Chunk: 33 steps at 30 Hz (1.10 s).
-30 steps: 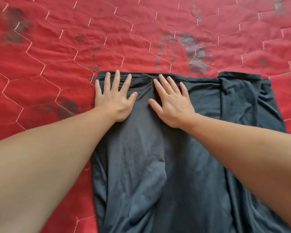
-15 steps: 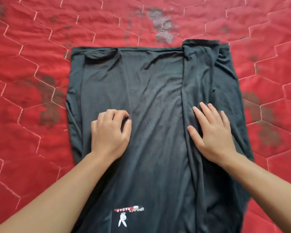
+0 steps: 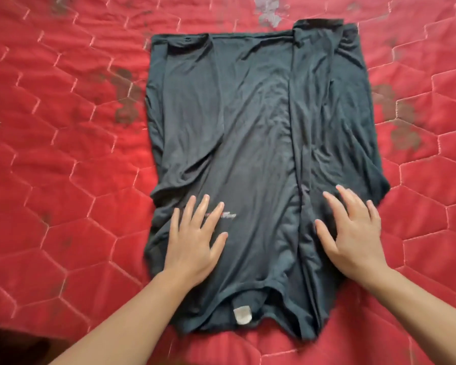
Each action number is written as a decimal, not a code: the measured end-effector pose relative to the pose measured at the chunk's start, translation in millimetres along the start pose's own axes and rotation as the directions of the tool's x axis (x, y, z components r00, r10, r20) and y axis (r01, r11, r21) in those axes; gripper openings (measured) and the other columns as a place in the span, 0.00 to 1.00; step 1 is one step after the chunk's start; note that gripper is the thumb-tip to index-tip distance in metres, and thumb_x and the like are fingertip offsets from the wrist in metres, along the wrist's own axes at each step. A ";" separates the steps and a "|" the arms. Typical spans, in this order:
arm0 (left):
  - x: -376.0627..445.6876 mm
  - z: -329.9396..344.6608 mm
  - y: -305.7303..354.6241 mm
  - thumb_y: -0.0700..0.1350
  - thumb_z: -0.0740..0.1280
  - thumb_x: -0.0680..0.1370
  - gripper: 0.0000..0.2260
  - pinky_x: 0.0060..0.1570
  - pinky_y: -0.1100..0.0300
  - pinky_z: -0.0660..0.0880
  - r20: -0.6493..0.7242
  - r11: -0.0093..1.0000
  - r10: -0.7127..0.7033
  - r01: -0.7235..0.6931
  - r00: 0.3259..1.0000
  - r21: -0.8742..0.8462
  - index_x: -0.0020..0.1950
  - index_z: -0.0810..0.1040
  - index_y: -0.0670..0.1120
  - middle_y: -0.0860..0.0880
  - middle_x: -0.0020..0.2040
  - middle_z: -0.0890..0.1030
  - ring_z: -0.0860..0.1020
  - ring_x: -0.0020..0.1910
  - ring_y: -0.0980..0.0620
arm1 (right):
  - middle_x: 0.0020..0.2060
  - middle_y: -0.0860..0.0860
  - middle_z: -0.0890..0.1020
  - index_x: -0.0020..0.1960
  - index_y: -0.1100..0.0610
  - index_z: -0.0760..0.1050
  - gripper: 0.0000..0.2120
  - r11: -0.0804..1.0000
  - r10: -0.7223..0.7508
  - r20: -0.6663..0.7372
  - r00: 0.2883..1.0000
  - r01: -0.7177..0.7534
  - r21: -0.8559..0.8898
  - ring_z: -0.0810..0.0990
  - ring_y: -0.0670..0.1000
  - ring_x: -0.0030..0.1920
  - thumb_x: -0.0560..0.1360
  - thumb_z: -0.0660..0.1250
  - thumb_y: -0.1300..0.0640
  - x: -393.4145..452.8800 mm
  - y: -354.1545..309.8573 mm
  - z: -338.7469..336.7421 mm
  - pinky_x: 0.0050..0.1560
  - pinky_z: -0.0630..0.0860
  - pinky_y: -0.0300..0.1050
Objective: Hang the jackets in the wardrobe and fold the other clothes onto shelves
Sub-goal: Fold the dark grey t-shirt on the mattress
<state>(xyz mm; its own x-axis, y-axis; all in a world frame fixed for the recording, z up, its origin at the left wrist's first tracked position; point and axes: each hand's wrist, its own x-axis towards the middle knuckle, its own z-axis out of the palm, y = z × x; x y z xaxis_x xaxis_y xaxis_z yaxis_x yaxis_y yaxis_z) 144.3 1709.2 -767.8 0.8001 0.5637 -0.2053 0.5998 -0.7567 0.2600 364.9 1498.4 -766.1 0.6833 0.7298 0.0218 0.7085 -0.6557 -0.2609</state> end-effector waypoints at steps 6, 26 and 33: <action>-61.6 -15.1 -8.7 0.51 0.72 0.72 0.21 0.57 0.49 0.70 -0.151 0.907 -0.373 0.325 0.916 -0.270 0.63 0.73 0.52 0.52 0.55 0.76 0.75 0.57 0.48 | 0.37 0.49 0.82 0.45 0.55 0.80 0.10 0.877 -0.163 0.054 0.985 0.119 0.465 0.81 0.55 0.39 0.73 0.62 0.52 -16.0 -133.4 19.2 0.41 0.78 0.51; -75.9 -33.4 -33.2 0.44 0.68 0.76 0.03 0.49 0.64 0.72 -0.219 0.726 -0.426 0.188 0.878 -0.662 0.48 0.80 0.48 0.54 0.44 0.80 0.76 0.42 0.59 | 0.30 0.58 0.78 0.34 0.60 0.64 0.23 0.807 0.139 0.415 0.899 -0.346 0.478 0.81 0.59 0.34 0.81 0.55 0.46 8.3 -193.4 23.6 0.39 0.79 0.52; 53.3 -57.2 -45.3 0.56 0.65 0.79 0.16 0.26 0.62 0.69 0.381 0.128 -0.607 0.559 0.698 -0.820 0.42 0.75 0.43 0.48 0.35 0.77 0.74 0.25 0.51 | 0.25 0.52 0.78 0.38 0.59 0.68 0.22 0.813 0.071 0.501 0.862 -0.341 0.472 0.78 0.49 0.23 0.82 0.50 0.46 15.7 -199.2 21.8 0.40 0.78 0.49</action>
<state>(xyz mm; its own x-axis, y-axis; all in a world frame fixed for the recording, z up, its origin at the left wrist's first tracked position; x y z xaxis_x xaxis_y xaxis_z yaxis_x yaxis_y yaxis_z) 160.2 1792.5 -736.6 0.1907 0.7263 -0.6604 0.5306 0.4897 0.6918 230.7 1644.7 -734.9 0.5512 0.6799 -0.4835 0.2595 -0.6905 -0.6752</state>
